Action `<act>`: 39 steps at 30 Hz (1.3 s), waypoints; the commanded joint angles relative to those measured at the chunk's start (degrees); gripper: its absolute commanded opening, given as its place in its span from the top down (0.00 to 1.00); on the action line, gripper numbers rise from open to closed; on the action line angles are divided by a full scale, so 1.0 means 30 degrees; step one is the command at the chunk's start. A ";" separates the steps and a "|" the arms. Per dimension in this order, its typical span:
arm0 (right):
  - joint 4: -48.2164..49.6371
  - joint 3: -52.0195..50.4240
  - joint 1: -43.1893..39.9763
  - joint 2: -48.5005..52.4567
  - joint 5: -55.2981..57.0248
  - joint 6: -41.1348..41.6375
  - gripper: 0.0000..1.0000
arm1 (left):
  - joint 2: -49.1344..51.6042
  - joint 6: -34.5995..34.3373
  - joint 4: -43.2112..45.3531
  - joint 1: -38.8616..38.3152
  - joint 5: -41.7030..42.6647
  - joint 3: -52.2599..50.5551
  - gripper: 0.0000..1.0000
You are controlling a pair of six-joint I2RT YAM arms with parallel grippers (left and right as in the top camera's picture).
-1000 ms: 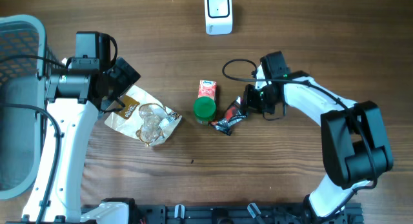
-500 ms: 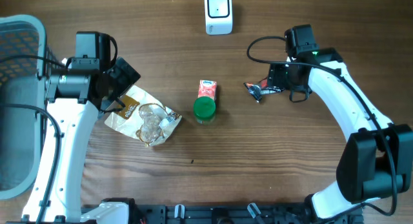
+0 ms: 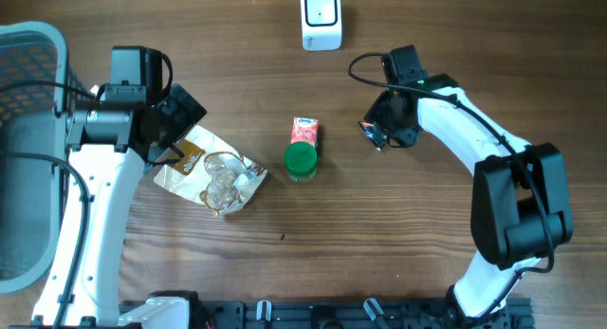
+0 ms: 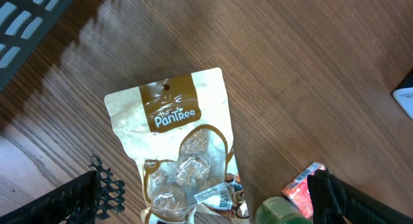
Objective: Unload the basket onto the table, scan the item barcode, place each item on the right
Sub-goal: 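Carry the black-red packet up to the scanner window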
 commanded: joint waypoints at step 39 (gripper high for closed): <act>-0.0532 0.5901 0.0029 0.1574 -0.2550 -1.3631 0.95 | 0.0029 0.0291 -0.0022 0.0095 -0.0044 0.0036 0.00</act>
